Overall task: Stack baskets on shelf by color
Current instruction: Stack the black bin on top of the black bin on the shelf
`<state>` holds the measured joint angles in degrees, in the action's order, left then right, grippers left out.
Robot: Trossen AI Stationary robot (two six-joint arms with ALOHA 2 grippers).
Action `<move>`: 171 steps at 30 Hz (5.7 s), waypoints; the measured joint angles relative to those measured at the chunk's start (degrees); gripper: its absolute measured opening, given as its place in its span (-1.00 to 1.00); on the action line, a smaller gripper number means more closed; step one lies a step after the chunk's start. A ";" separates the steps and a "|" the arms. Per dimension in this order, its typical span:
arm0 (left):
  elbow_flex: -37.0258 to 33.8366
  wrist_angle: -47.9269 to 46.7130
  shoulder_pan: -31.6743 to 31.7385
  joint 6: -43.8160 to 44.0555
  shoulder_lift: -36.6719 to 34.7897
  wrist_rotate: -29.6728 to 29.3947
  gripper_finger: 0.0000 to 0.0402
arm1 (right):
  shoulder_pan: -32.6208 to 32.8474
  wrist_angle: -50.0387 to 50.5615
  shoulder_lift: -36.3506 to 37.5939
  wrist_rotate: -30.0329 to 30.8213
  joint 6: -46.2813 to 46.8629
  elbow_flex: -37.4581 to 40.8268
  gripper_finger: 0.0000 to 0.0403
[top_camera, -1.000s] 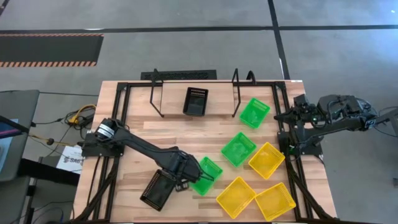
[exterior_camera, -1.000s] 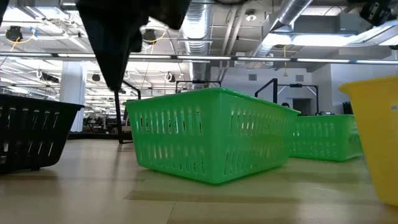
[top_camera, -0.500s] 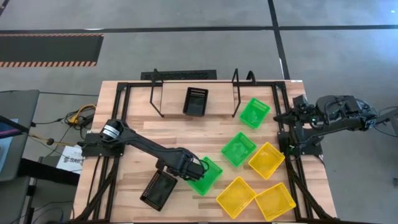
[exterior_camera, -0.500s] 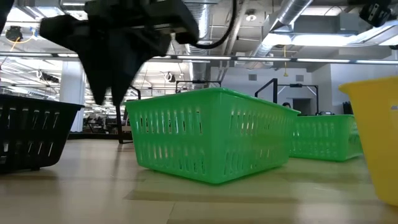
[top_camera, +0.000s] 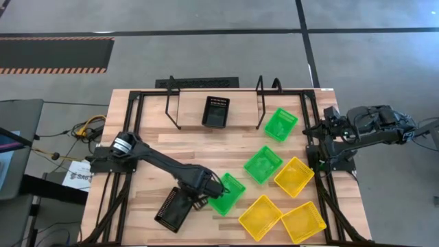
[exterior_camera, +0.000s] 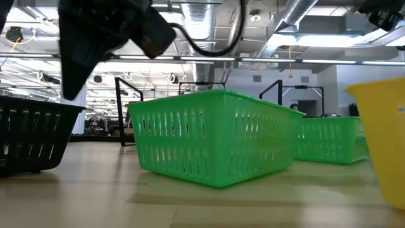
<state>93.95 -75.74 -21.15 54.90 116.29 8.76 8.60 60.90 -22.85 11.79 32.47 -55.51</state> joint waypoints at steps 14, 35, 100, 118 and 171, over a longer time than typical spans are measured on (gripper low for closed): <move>0.00 -9.00 8.37 -36.49 0.00 1.33 -0.52 | -0.04 0.00 0.00 0.50 1.18 0.00 -0.97; 0.00 -2.69 9.86 -40.31 0.02 2.47 -0.52 | -0.04 1.14 0.00 3.32 2.51 0.00 -0.97; 0.00 -5.55 4.20 -39.26 0.07 5.92 -0.52 | -0.05 3.51 0.00 3.30 2.64 -0.02 -0.97; 6.07 -13.66 4.44 -34.62 -1.53 8.40 -0.70 | -0.04 3.50 0.02 3.28 3.08 -0.02 -0.97; -6.17 -6.72 -13.29 55.04 -0.77 3.83 -0.17 | -0.04 7.01 0.00 3.06 3.13 -0.02 -0.97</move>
<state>87.78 -82.46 -34.44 109.94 115.51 12.59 8.56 67.92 -22.85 14.85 35.59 -55.53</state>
